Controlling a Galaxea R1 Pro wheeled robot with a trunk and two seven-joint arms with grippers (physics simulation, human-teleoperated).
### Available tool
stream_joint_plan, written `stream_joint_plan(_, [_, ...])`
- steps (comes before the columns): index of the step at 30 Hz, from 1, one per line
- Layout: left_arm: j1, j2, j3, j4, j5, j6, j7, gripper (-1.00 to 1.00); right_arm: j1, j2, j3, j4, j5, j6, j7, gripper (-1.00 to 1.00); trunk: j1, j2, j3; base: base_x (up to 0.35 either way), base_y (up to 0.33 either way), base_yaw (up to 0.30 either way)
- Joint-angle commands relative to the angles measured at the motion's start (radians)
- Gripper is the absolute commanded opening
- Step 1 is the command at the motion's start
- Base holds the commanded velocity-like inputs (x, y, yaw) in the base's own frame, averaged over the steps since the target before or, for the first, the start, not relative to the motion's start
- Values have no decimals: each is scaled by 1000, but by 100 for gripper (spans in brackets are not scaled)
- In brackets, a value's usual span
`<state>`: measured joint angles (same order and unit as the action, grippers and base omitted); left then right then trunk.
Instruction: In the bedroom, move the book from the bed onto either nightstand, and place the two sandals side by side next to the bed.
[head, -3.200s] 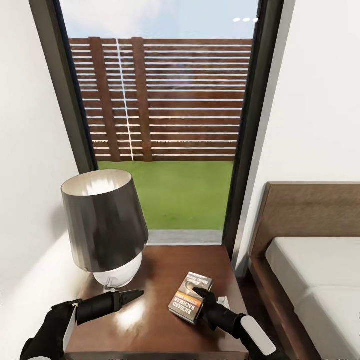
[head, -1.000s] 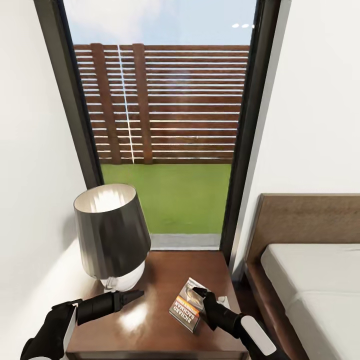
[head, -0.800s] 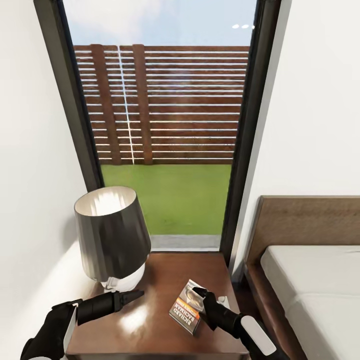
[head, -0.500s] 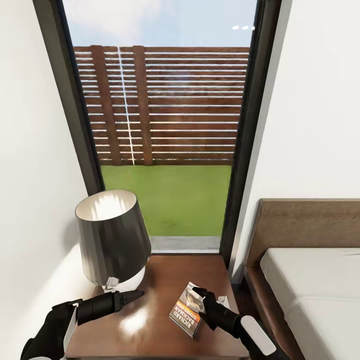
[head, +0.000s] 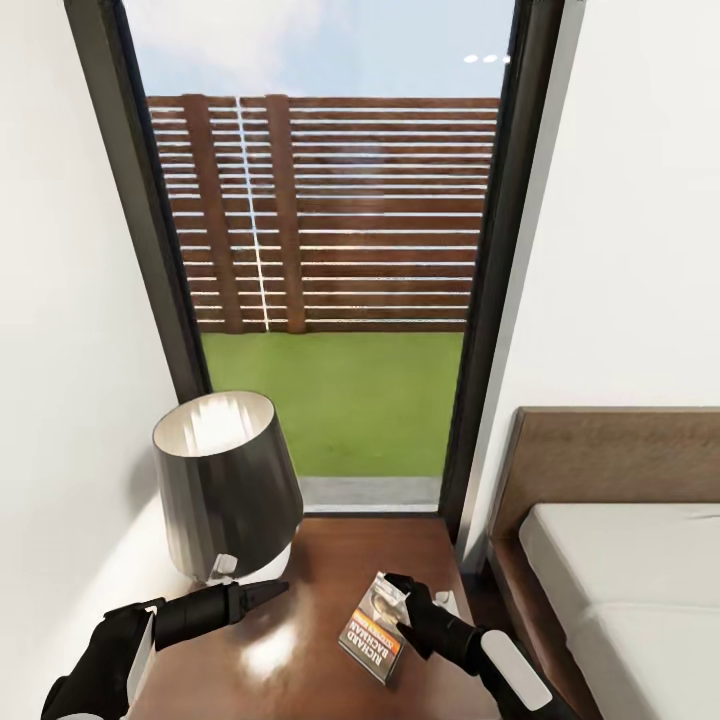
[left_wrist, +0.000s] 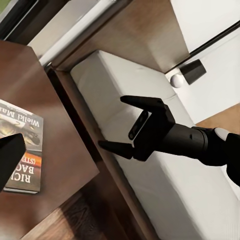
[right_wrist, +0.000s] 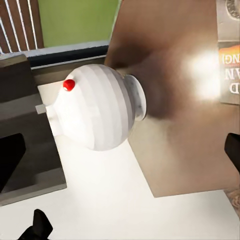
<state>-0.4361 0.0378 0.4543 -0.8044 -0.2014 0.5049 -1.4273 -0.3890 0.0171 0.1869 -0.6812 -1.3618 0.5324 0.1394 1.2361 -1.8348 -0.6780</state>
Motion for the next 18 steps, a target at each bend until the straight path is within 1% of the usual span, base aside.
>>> stream_joint_plan(1, [-1, -1, 4, -1, -10, 11, -8, 100, -1, 0, 1, 0, 0, 2, 2, 100, -4, 7, 2, 0, 0, 0])
stream_joint_plan(3, [-1, -1, 4, -1, -10, 11, -8, 100, -1, 0, 9, 0, 0, 2, 3, 100, -12, 21, 9, 0, 0, 0])
stream_joint_plan(4, [-1, -1, 4, -1, -10, 11, -8, 100, -1, 0, 35, 0, 0, 1, 2, 100, -16, 28, 12, 0, 0, 0])
stream_joint_plan(14, [-1, -2, 4, 0, -11, 11, -6, 100, -1, -1, 36, 0, 1, 0, 2, 100, -54, 98, 43, 0, 0, 0])
stream_joint_plan(18, [-1, -13, 6, 7, -13, 9, -2, 100, -1, -1, 37, -4, 11, 0, 3, 100, -69, 126, 56, 0, 0, 0])
